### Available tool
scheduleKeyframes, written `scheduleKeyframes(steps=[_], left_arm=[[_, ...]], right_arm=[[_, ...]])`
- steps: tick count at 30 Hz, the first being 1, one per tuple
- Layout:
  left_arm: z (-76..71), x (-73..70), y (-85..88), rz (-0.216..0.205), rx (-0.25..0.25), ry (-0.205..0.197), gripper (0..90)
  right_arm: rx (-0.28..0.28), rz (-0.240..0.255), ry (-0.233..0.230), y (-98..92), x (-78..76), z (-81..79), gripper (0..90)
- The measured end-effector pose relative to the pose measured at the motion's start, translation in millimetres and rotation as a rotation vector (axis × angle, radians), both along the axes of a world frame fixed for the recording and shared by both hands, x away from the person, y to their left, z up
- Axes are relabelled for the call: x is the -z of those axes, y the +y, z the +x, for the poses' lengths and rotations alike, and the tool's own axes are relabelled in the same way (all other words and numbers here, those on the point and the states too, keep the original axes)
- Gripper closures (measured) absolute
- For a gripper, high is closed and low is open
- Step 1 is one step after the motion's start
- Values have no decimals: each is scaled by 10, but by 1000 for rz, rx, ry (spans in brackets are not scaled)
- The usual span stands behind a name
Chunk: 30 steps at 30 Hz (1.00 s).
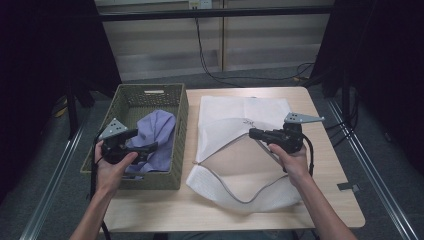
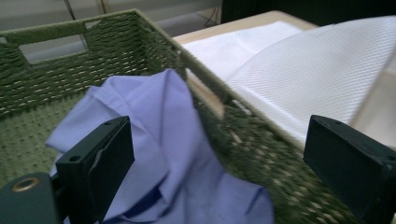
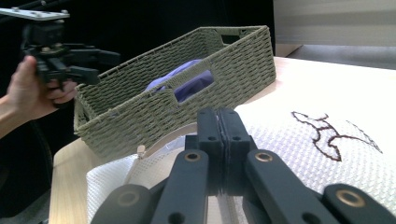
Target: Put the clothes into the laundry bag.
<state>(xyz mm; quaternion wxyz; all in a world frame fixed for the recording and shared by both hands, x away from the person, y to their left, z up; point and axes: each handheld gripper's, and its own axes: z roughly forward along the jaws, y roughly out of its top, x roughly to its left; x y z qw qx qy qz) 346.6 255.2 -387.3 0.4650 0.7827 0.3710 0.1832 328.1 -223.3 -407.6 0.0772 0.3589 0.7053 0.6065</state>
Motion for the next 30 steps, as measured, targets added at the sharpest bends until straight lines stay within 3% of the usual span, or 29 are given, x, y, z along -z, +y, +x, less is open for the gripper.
scheduleKeyframes(steps=[3, 5, 6, 11, 12, 18, 20, 23, 25, 27, 29, 30], left_arm=[[133, -7, -13, 25, 3, 70, 80], [169, -45, -28, 75, -9, 39, 137], [202, -65, -27, 78, -14, 40, 143], [402, -104, -75, 97, -10, 85, 136], [440, -100, -98, 123, -4, 91, 132], [642, 101, -208, 195, 22, 185, 101], [691, 184, -227, 181, -2, 221, 84], [752, 277, -225, 213, 11, 281, 55], [794, 336, -229, 275, 14, 301, 51], [832, 386, -237, 260, 5, 331, 50], [868, 416, -238, 282, -11, 338, 50], [889, 419, -231, 315, -13, 349, 51]], right_arm=[[-4, -2, 2, 0, 10, 9, 891], [-7, -2, 3, 1, 15, 11, 891], [-7, 0, 7, 3, 18, 10, 891], [-13, -1, 19, 24, 59, 42, 890], [-16, -2, 18, 30, 67, 51, 891], [-13, -2, 26, 27, 79, 65, 891], [-14, -6, 29, 29, 88, 67, 891], [-18, -9, 30, 35, 100, 64, 891], [-17, -7, 34, 31, 105, 59, 891], [-15, -7, 36, 28, 108, 60, 891], [-17, -9, 36, 26, 109, 63, 891], [-16, -9, 35, 24, 110, 66, 891]])
